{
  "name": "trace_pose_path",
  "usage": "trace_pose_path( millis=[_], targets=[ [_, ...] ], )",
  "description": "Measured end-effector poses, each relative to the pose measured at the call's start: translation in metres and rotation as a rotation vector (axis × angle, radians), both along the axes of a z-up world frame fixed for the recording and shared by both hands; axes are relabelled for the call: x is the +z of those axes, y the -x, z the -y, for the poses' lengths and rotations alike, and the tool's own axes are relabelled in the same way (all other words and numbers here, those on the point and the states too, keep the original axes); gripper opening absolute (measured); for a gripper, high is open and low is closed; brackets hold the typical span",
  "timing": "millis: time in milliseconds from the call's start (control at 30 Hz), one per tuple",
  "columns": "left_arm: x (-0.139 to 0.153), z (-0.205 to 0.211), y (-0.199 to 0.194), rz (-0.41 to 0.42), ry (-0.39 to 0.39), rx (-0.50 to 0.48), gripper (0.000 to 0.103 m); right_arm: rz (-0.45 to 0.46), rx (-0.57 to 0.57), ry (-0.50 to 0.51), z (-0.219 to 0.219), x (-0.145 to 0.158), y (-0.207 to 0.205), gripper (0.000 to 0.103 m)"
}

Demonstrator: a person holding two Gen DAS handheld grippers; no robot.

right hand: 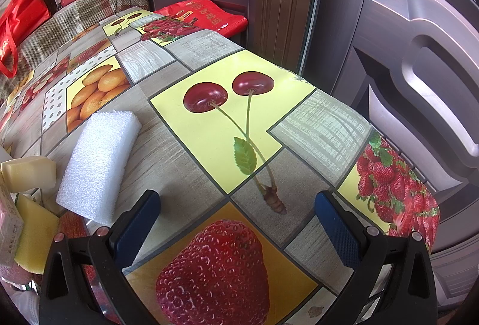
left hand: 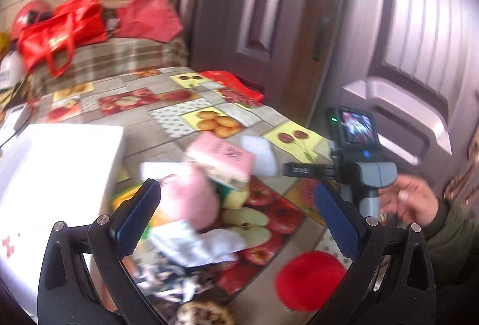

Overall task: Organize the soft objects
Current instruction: 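Move both tools back toward the pile of soft items beside the white tray, then grasp the red apple plush with the right tool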

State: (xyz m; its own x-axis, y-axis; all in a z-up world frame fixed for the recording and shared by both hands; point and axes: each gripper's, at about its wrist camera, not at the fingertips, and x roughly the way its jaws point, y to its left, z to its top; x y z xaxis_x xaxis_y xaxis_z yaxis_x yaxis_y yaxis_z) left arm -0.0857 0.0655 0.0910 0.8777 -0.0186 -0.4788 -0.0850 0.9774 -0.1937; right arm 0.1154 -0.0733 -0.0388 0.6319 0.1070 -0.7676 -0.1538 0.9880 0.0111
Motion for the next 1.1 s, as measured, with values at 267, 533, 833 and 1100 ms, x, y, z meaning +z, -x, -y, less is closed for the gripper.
trace_pose_path(
  millis=[267, 533, 833, 1100],
  targets=[
    [0.009, -0.041, 0.053, 0.064, -0.011, 0.141, 0.103, 0.005, -0.023, 0.000, -0.001, 0.000, 0.000, 0.103],
    [0.000, -0.080, 0.114, 0.075, 0.028, 0.249, 0.103, 0.009, -0.031, 0.003, -0.004, -0.001, -0.003, 0.103],
    [-0.037, -0.018, 0.086, -0.128, -0.077, 0.075, 0.103, 0.002, 0.179, -0.050, -0.001, 0.003, -0.006, 0.103],
    [-0.067, 0.004, 0.065, -0.274, -0.113, 0.008, 0.103, 0.436, 0.613, -0.495, 0.079, 0.064, 0.082, 0.103]
  ],
)
